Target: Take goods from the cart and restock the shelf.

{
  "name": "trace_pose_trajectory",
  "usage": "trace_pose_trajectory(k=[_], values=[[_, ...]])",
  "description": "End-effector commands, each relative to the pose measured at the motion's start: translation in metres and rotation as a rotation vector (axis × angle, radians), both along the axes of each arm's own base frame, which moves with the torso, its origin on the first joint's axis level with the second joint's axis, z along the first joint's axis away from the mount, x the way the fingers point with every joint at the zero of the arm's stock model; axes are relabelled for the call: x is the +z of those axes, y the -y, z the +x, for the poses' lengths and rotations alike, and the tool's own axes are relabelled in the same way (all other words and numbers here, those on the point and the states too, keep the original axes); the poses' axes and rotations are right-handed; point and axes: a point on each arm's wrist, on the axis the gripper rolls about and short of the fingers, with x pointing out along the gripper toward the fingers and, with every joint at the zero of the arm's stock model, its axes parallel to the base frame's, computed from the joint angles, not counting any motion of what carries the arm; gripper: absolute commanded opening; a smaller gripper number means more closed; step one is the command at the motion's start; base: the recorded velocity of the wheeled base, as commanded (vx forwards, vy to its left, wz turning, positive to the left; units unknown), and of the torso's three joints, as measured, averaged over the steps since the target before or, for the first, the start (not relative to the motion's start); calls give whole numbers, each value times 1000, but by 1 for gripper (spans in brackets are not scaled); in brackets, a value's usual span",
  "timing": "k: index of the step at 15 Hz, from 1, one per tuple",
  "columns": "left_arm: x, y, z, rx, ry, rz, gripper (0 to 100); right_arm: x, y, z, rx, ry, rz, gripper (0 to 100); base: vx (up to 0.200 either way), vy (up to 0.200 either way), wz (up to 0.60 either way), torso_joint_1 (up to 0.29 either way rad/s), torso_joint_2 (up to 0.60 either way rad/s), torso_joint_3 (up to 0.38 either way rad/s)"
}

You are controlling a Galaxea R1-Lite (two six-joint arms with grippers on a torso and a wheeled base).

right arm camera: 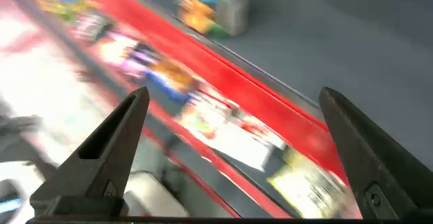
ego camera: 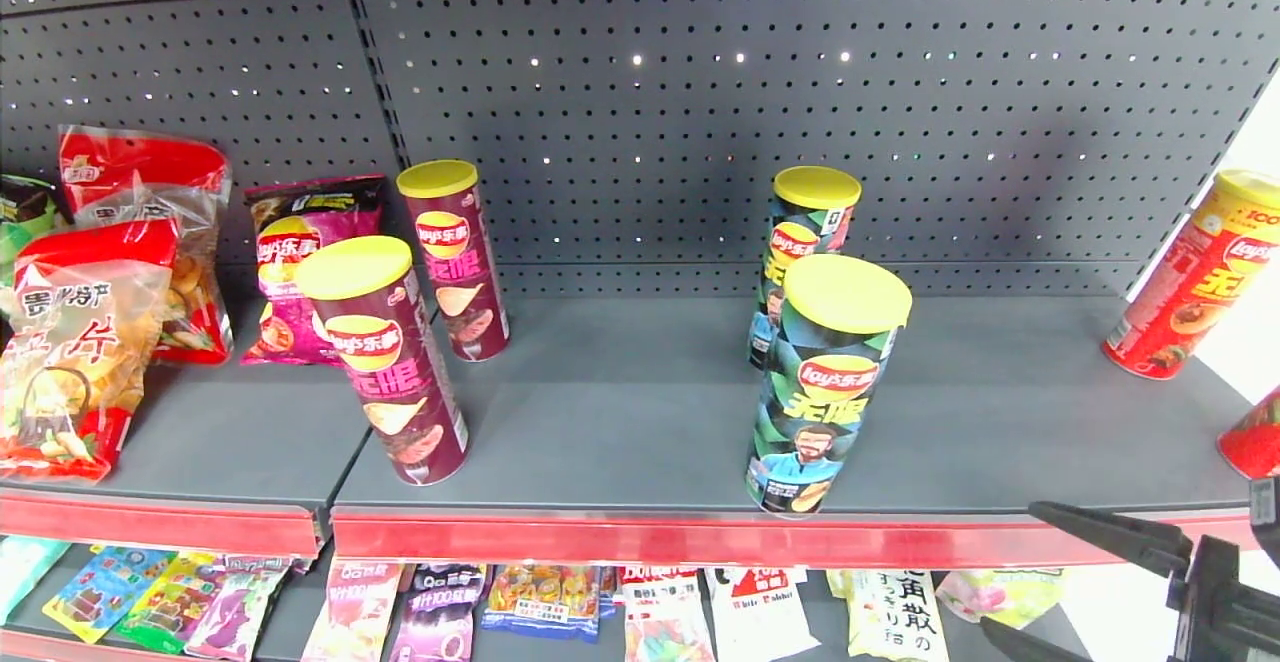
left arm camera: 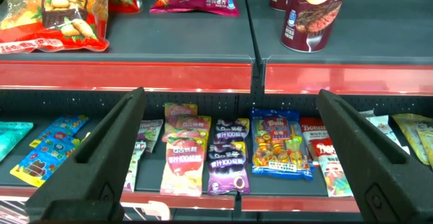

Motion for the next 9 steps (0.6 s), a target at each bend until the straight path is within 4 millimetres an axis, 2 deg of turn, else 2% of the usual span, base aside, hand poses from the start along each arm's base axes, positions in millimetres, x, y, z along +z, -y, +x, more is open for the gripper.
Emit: trace_pose_trajectory(k=[1, 4, 7, 9], values=[[0, 0, 0, 0, -1, 0, 100, 14, -10, 30, 54, -18, 26, 100, 0, 0, 0, 0, 0, 0], [0, 0, 0, 0, -1, 0, 100, 12, -25, 69, 85, -49, -20, 100, 0, 0, 0, 0, 0, 0], [0, 0, 0, 0, -1, 0, 100, 14, -32, 88, 90, -20, -14, 100, 0, 0, 0, 0, 0, 0], [0, 0, 0, 0, -1, 0, 100, 13, -35, 94, 127, -23, -4, 100, 0, 0, 0, 0, 0, 0]])
